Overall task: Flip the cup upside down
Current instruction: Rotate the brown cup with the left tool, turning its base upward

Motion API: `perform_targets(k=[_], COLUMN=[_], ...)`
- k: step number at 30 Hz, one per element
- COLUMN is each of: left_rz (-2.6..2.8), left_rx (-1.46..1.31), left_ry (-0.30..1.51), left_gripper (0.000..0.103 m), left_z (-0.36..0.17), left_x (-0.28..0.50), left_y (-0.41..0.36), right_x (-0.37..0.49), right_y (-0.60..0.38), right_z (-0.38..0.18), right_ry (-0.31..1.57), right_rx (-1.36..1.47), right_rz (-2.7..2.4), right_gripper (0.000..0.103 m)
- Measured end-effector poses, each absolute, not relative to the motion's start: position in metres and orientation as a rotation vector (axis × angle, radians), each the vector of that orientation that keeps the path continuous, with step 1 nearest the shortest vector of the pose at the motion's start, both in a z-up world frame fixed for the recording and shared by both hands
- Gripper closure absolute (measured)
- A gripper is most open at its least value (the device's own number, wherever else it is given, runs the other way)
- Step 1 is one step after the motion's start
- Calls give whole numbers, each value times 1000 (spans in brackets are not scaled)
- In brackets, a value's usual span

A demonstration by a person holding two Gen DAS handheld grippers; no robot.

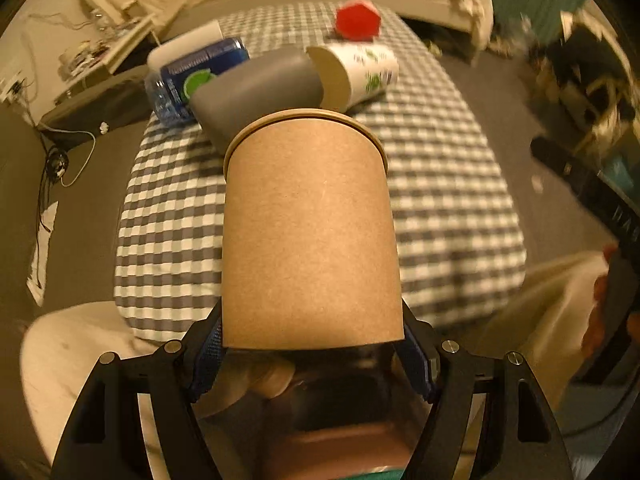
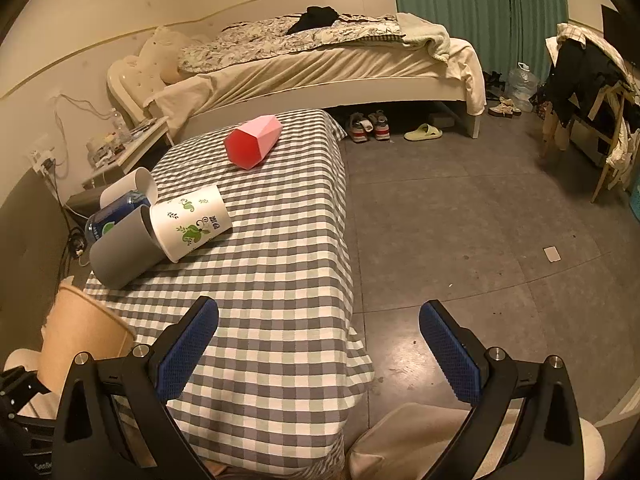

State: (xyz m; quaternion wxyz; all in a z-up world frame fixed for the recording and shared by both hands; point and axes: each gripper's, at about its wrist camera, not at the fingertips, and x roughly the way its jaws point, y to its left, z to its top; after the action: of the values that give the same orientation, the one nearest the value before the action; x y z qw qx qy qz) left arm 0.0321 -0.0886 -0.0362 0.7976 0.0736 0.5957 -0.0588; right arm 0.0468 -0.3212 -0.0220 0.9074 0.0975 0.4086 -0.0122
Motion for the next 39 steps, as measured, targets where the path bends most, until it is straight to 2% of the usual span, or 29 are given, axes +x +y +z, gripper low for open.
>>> perform_targets(k=[4, 9, 19, 26, 35, 39], left_rz=[-144, -151, -173, -191, -179, -212], left_rx=[220, 400, 543, 572, 411, 359], left_ry=[1395, 1467, 1576, 1476, 1403, 1286], left_gripper=[27, 27, 27, 27, 27, 26], left_z=[-39, -45, -46, -37, -37, -25], left_x=[47, 63, 104, 118, 128, 116], left_y=[-82, -96, -125, -145, -133, -128], right_x=[49, 53, 69, 74, 71, 70], right_y=[-320, -321, -330, -338, -341, -340], right_z=[-24, -26, -31, -35, -36, -36], right_ry=[849, 853, 872, 881, 884, 881], right_rx=[217, 250, 354, 401, 395, 382], right_rz=[-9, 17, 49, 54, 45, 37], right_gripper=[2, 2, 2, 2, 2, 2])
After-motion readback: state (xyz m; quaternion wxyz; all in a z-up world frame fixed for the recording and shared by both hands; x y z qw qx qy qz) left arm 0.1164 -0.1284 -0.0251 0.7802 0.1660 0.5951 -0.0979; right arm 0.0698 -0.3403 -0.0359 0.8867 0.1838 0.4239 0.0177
